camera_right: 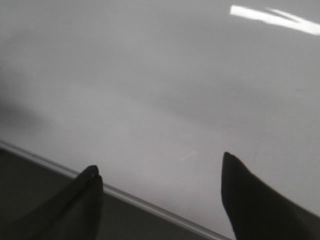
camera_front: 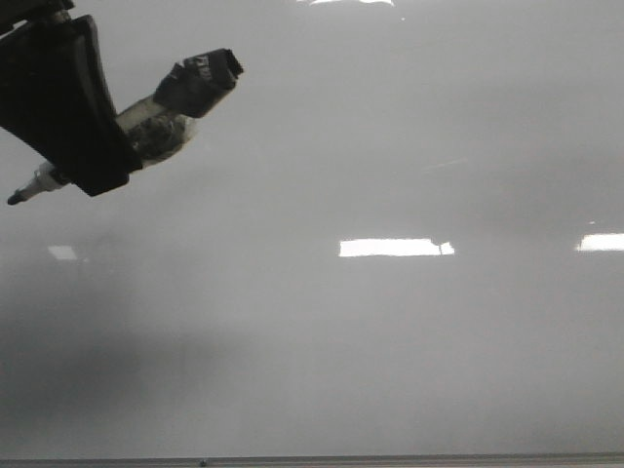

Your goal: Write number 5 on whiteboard

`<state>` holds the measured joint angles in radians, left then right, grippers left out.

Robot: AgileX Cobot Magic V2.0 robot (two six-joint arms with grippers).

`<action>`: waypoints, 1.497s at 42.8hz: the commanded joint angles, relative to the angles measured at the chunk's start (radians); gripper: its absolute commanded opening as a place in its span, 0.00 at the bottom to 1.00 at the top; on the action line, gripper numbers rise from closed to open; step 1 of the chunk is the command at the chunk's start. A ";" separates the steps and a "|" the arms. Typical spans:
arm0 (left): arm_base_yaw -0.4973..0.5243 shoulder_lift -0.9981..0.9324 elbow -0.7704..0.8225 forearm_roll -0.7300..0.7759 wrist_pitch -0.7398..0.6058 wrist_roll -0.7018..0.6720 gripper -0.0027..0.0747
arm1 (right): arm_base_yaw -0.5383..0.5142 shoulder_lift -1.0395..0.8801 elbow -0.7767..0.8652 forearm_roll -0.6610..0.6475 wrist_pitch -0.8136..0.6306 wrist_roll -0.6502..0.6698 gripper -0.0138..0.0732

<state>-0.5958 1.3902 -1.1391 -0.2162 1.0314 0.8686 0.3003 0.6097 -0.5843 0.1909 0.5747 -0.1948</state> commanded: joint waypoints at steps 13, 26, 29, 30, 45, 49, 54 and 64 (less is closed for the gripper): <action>-0.179 -0.099 -0.032 -0.019 -0.040 0.033 0.06 | 0.280 0.207 -0.192 0.295 0.070 -0.395 0.76; -0.211 -0.163 -0.032 -0.097 -0.072 0.053 0.06 | 0.299 0.327 -0.277 0.646 0.097 -0.746 0.76; -0.211 -0.163 -0.032 -0.126 -0.072 0.073 0.06 | 0.299 0.354 -0.291 0.724 0.122 -0.829 0.76; -0.211 -0.163 -0.032 -0.130 -0.075 0.078 0.06 | 0.299 0.363 -0.295 0.744 0.130 -0.856 0.76; -0.211 -0.163 -0.032 -0.133 -0.090 0.080 0.06 | 0.299 0.463 -0.356 0.815 0.178 -0.931 0.76; -0.211 -0.163 -0.032 -0.135 -0.092 0.080 0.06 | 0.299 0.487 -0.372 0.816 0.192 -0.932 0.76; -0.211 -0.163 -0.032 -0.135 -0.098 0.080 0.06 | 0.299 0.510 -0.389 0.816 0.207 -0.932 0.76; -0.211 -0.163 -0.032 -0.135 -0.098 0.080 0.06 | 0.299 0.518 -0.391 0.816 0.206 -0.932 0.56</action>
<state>-0.8001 1.2570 -1.1391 -0.3184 0.9802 0.9499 0.5986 1.1409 -0.9396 0.9510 0.7927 -1.1124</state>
